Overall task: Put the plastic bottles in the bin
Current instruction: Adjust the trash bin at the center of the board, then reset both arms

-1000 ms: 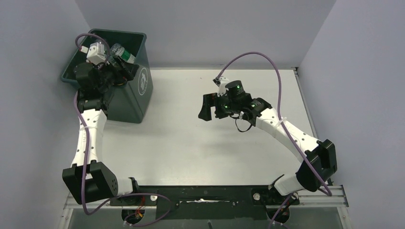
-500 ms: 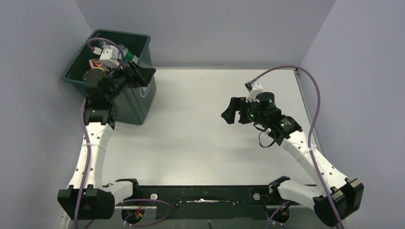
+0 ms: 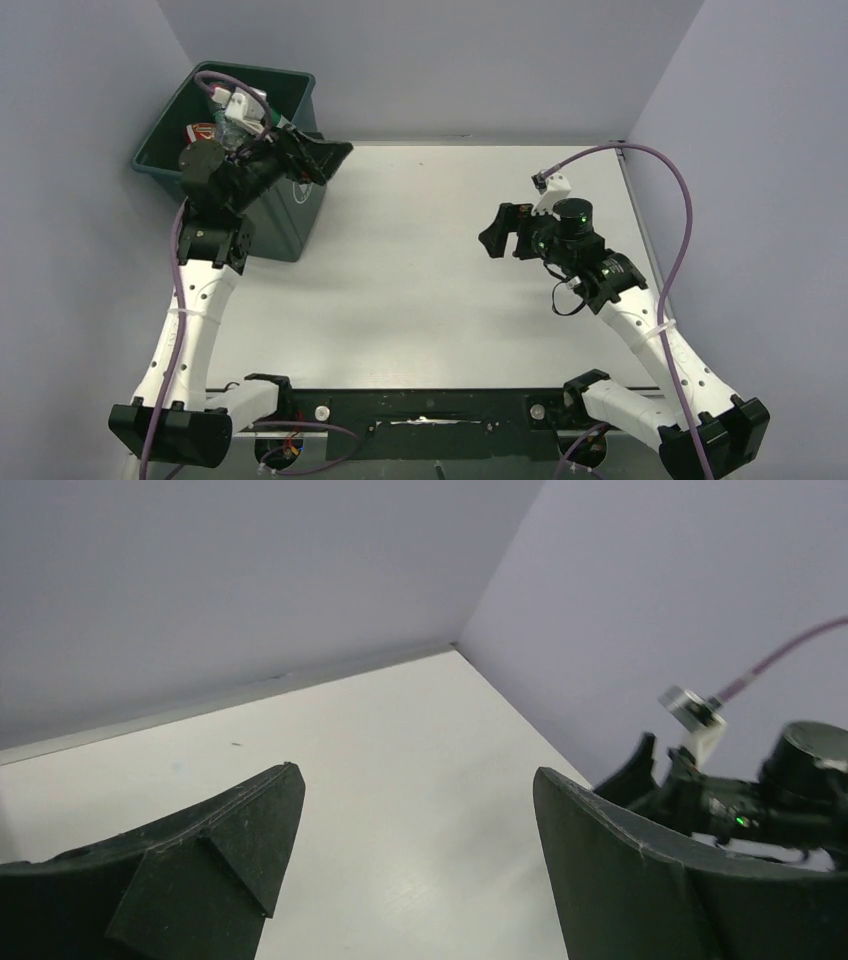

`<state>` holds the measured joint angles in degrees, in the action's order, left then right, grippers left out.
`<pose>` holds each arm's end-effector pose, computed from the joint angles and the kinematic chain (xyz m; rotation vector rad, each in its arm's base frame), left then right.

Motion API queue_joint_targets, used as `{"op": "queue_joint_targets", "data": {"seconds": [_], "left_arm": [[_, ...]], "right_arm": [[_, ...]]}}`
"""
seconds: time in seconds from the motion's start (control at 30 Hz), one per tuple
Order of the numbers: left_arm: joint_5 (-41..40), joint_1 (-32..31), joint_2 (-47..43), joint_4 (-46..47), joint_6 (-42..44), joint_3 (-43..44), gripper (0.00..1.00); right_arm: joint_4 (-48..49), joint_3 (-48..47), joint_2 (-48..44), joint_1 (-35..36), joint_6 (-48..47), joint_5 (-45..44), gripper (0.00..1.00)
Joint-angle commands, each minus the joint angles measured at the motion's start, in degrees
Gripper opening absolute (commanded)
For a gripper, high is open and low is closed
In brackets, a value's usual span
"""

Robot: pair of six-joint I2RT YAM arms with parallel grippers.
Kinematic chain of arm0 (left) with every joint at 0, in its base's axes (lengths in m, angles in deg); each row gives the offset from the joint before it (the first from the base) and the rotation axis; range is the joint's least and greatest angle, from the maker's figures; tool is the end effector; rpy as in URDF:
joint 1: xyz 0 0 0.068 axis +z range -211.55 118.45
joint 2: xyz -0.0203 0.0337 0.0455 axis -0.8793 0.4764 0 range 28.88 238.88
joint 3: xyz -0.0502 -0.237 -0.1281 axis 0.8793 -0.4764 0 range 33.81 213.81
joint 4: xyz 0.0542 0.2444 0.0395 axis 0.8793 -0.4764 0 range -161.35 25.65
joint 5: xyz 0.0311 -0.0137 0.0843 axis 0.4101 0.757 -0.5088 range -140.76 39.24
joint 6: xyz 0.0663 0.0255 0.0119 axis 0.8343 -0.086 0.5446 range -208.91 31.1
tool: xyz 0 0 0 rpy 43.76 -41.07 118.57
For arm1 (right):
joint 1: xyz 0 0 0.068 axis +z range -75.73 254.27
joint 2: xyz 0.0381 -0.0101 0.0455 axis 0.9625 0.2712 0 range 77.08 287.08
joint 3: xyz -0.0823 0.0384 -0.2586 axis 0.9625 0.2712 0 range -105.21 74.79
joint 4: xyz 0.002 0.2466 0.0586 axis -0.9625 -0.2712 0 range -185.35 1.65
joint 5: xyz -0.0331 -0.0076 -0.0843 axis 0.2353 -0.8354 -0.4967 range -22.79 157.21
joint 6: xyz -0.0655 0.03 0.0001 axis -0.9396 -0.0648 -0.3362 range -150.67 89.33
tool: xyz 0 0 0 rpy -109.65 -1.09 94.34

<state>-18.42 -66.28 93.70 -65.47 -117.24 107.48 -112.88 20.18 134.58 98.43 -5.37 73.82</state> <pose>0.2512 -0.0527 0.4661 0.1735 1.5076 -0.8697 0.2114 0.1024 0.3238 -0.0530 2.1096 0.6470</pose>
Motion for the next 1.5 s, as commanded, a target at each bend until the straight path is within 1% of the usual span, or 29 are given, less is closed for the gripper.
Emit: {"op": "queue_joint_targets", "data": {"seconds": [0.0,0.07,0.13,0.17,0.3,0.4,0.5,0.6,0.67,0.7,0.83,0.9,0.97,1.03,1.13,1.17,1.23,1.27,1.37,1.47], "left_arm": [[2.3,-8.2,-1.6,-0.7,1.7,0.0,0.86],[-1.3,-12.3,-2.6,-3.9,4.2,-1.9,0.86],[-6.9,-16.3,-4.8,-6.7,5.4,-5.0,0.86],[-11.1,-18.0,-6.6,-7.6,5.2,-7.0,0.86],[-22.7,-23.4,-14.3,-11.3,1.0,-14.6,0.86],[-28.5,-25.1,-18.4,-15.6,-2.6,-19.6,0.86],[-34.7,-25.4,-23.0,-19.2,-6.1,-23.7,0.86],[-44.7,-25.4,-27.4,-25.0,-9.2,-25.4,0.86],[-50.7,-25.4,-28.5,-27.7,-10.2,-25.5,0.86],[-52.4,-25.3,-28.3,-28.0,-10.2,-25.7,0.86],[-55.9,-25.3,-22.8,-24.6,-8.2,-27.8,0.86],[-56.9,-25.2,-19.6,-21.0,-6.3,-29.9,0.86],[-56.5,-24.9,-17.2,-16.6,-4.1,-32.2,0.86],[-54.3,-24.4,-15.1,-11.9,-2.0,-34.4,0.86],[-52.6,-23.7,-11.8,-6.1,0.7,-35.8,0.86],[-52.1,-22.6,-10.4,-5.2,0.2,-35.8,0.86],[-47.3,-19.5,-6.9,-2.3,-0.1,-35.2,0.86],[-45.2,-18.1,-5.0,-0.8,1.1,-35.0,0.86],[-43.9,-14.9,0.4,2.1,6.2,-34.7,0.86],[-41.8,-11.6,2.7,6.6,10.9,-36.5,0.86]], "right_arm": [[1.4,0.1,-2.4,-1.6,-1.4,-2.1,0.98],[1.2,0.4,-2.9,-2.3,-1.4,-1.8,0.98],[1.0,0.6,-3.4,-2.9,-1.5,-1.5,0.98],[0.7,0.6,-3.6,-3.0,-1.6,-1.4,0.98],[0.5,1.3,-4.4,-3.8,-2.0,-0.9,0.98],[1.2,2.5,-4.3,-4.1,-1.9,0.2,0.98],[2.1,3.7,-4.0,-4.3,-1.6,1.2,0.98],[2.8,4.8,-4.0,-4.5,-1.4,2.0,0.98],[3.0,5.2,-4.0,-4.5,-1.3,2.4,0.98],[3.0,5.3,-4.0,-4.6,-1.4,2.4,0.98],[3.6,6.5,-4.8,-5.1,-1.5,1.7,0.98],[4.4,7.6,-5.2,-5.7,-1.4,0.8,0.98],[5.3,9.2,-5.9,-6.2,-1.3,-0.9,0.98],[5.7,10.4,-6.7,-6.9,-0.9,-3.9,0.98],[6.8,12.7,-8.5,-9.2,-0.7,-8.6,0.98],[7.6,13.6,-9.0,-10.4,-0.6,-10.0,0.98],[8.9,15.3,-9.6,-13.2,-0.7,-12.1,0.98],[9.0,15.8,-9.7,-14.9,-0.8,-13.3,0.98],[11.8,19.0,-11.1,-20.0,-2.6,-14.9,0.97],[16.5,23.7,-13.6,-23.4,-5.4,-20.0,0.98]]}}
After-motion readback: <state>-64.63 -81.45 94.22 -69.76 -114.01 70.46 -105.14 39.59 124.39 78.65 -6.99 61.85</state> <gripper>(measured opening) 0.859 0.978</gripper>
